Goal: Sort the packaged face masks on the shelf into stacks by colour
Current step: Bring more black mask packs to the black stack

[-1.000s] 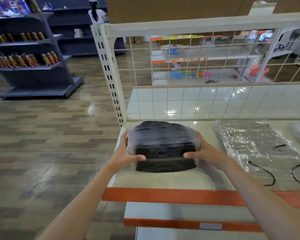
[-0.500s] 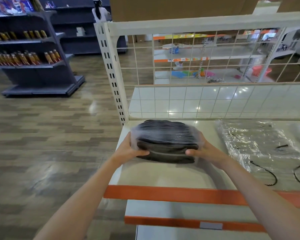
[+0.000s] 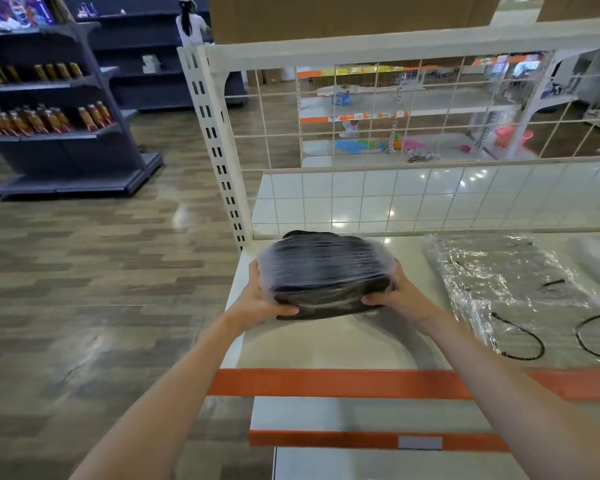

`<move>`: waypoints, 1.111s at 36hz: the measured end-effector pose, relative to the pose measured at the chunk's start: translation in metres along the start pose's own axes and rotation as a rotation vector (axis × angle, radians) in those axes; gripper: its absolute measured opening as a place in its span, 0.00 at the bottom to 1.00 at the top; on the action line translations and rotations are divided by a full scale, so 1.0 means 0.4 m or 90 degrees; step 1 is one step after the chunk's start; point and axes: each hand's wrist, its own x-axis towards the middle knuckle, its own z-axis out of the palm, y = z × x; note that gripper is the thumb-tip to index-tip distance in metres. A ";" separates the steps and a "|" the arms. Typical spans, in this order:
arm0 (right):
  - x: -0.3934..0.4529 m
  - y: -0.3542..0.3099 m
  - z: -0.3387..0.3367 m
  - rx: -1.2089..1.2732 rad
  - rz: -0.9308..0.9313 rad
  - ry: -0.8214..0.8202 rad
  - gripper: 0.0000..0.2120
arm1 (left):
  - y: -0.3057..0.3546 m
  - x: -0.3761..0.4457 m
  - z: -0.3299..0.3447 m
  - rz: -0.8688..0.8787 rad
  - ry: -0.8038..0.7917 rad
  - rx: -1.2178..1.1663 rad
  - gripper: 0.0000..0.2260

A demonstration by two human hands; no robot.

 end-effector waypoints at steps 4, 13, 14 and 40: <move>-0.004 -0.007 0.009 0.037 -0.028 -0.006 0.42 | 0.006 0.004 0.012 0.051 -0.010 0.001 0.55; -0.014 0.023 -0.018 0.078 0.066 -0.026 0.47 | 0.002 0.001 -0.018 0.031 -0.053 -0.019 0.62; -0.013 0.022 -0.019 0.094 0.069 -0.019 0.46 | 0.001 0.002 -0.019 0.031 -0.052 -0.022 0.63; 0.023 0.004 -0.029 0.123 0.100 -0.066 0.43 | 0.009 0.017 -0.017 0.047 -0.020 0.064 0.56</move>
